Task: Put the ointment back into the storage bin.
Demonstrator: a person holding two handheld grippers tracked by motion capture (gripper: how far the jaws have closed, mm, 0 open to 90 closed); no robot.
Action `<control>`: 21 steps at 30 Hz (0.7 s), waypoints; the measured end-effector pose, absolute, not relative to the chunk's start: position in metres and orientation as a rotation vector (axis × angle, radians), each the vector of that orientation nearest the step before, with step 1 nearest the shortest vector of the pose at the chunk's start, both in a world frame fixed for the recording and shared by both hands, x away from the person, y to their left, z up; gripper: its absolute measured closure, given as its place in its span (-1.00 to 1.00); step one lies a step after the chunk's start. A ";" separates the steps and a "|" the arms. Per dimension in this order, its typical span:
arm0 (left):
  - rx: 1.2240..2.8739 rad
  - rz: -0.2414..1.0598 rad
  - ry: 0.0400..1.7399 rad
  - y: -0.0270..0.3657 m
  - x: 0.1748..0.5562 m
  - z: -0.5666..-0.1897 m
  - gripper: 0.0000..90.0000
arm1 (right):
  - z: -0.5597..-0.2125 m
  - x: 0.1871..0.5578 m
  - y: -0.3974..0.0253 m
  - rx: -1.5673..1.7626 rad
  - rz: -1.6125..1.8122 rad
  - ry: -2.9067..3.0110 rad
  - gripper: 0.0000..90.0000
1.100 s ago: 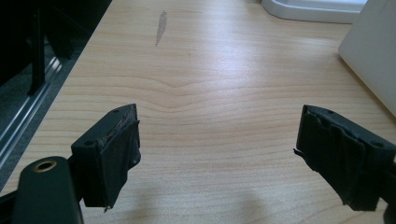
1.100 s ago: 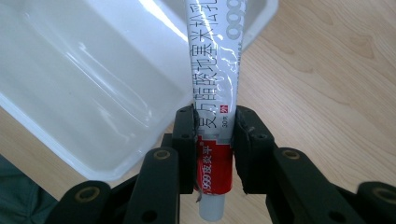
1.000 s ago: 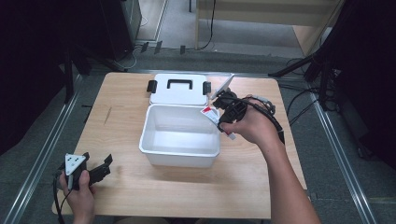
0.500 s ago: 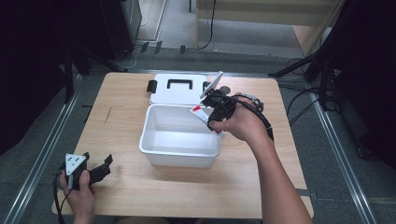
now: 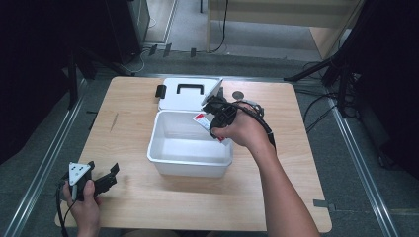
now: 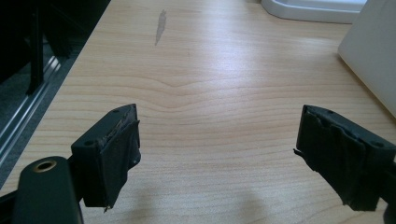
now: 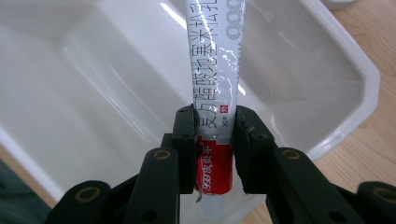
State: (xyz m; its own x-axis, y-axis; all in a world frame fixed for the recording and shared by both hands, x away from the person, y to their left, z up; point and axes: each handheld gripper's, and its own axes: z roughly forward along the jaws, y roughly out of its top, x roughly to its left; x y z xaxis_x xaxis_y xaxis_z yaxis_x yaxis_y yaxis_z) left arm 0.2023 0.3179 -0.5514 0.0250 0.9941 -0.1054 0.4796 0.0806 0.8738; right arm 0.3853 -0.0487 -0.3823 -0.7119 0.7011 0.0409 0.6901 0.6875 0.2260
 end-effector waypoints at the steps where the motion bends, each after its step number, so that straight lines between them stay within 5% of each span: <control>1: 1.508 0.819 1.567 0.318 0.202 -0.551 -0.69 | -0.384 0.387 -0.049 1.172 0.348 2.839 0.62; 21: 1.508 0.821 1.567 0.318 0.202 -0.551 -0.69 | -0.435 0.389 -0.038 1.064 0.266 2.875 0.61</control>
